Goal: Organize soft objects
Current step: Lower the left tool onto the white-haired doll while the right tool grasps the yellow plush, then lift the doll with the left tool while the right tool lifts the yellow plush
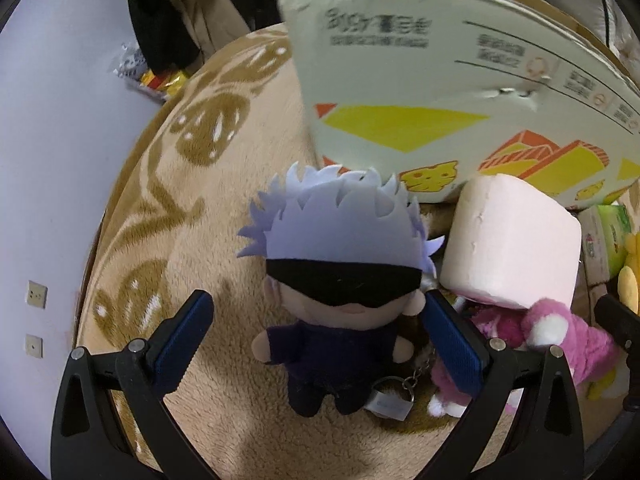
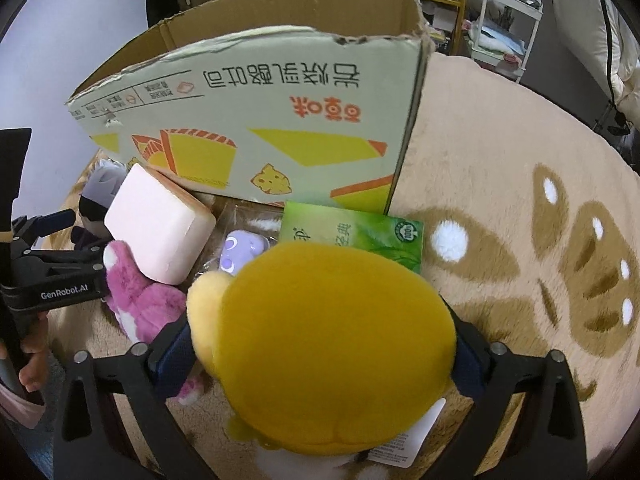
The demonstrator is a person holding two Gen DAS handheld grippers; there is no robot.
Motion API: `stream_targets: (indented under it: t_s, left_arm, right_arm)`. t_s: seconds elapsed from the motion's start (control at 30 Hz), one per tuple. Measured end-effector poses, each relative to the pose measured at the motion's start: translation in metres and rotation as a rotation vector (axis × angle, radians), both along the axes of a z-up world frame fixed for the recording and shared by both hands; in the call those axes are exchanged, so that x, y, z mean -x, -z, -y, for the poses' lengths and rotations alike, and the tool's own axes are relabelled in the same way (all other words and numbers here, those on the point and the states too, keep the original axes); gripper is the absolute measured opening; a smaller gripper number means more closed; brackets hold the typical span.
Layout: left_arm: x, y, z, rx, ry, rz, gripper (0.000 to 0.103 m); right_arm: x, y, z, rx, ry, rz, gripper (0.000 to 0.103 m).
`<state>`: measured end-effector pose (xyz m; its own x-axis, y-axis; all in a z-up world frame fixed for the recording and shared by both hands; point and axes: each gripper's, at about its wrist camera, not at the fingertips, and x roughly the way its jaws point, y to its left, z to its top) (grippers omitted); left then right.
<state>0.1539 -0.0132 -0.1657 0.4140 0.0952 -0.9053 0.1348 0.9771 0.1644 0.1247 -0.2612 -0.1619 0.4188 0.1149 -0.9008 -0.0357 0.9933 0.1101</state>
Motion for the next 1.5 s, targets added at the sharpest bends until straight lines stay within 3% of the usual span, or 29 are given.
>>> stream_targets:
  t_s: [0.23,0.43,0.83,0.9,1.2,1.37,1.5]
  left_arm:
    - [0.000,0.003,-0.005,0.080,-0.014,-0.048,0.072]
    - [0.012,-0.004,-0.001,0.062,0.009,-0.022,0.060]
    - [0.037,-0.034,-0.010,0.117,-0.023,0.048,0.056]
    - [0.042,-0.042,-0.012,0.116,-0.031,0.084,0.056]
    - [0.096,-0.108,0.007,0.098,0.056,0.402,0.057]
    - [0.112,-0.134,0.021,0.054,0.095,0.515,0.057]
    - [0.112,-0.152,0.019,0.059,0.077,0.558,0.057]
  right_arm:
    - [0.002,-0.004,0.006,-0.006,0.011,0.018,0.095]
    - [0.013,-0.018,-0.003,0.003,0.005,0.056,0.094]
    - [0.032,-0.062,0.008,-0.034,0.031,0.226,0.094]
    - [0.035,-0.071,0.011,-0.041,0.038,0.272,0.094]
    - [0.056,-0.119,0.013,-0.010,0.034,0.521,0.094]
    - [0.061,-0.138,0.003,0.003,0.007,0.585,0.094]
    - [0.061,-0.153,0.002,-0.019,0.010,0.630,0.094]
